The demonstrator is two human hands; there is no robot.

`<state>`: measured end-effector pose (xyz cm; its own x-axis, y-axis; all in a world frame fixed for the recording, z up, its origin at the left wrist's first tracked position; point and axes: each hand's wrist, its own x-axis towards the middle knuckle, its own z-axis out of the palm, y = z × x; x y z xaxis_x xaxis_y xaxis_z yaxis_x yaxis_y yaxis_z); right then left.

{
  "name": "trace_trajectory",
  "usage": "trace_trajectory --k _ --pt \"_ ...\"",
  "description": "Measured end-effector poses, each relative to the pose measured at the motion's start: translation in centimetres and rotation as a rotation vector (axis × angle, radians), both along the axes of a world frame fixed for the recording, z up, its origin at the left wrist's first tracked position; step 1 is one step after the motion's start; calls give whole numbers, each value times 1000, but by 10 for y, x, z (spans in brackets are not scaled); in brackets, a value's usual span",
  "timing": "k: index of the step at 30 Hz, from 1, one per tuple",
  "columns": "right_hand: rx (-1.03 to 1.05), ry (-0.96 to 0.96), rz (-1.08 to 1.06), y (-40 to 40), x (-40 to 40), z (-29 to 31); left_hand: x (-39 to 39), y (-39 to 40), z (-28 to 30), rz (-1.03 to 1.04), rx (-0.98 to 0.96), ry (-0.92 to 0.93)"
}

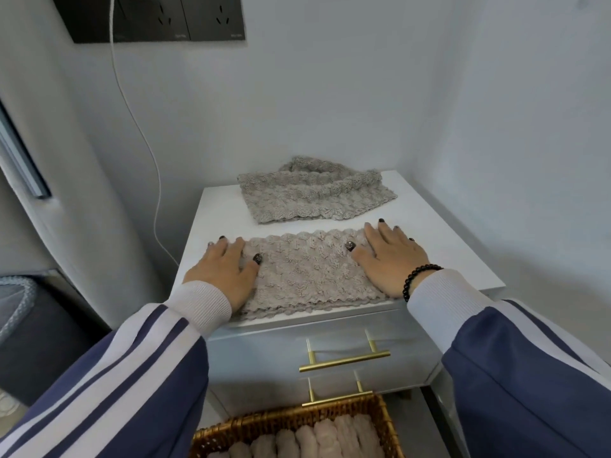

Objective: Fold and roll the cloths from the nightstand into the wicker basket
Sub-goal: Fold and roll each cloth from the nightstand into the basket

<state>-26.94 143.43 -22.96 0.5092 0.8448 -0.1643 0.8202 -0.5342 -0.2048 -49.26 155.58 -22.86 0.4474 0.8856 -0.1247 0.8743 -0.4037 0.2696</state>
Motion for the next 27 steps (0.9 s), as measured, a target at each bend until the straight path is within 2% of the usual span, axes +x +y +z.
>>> trace_trajectory --k 5,9,12,15,17,20,23,27 --pt "29 -2 -4 0 3 -1 0 -3 7 105 156 -88" --pt "144 -7 -13 -4 3 10 -1 1 18 242 -4 -151" --pt "261 161 -116 -10 5 18 -4 -2 25 300 -108 -205" --pt "340 290 -252 -14 6 20 -9 -7 25 259 -83 -174" --pt "363 348 -297 -19 3 21 -13 -12 25 207 -80 -222" --pt "453 491 -329 -30 -3 23 -22 -18 27 156 -148 -403" --pt "536 630 -377 -43 -7 30 -36 -20 32 209 -364 -679" --pt "609 1031 -437 -65 -24 40 -56 -42 38 255 -600 -897"
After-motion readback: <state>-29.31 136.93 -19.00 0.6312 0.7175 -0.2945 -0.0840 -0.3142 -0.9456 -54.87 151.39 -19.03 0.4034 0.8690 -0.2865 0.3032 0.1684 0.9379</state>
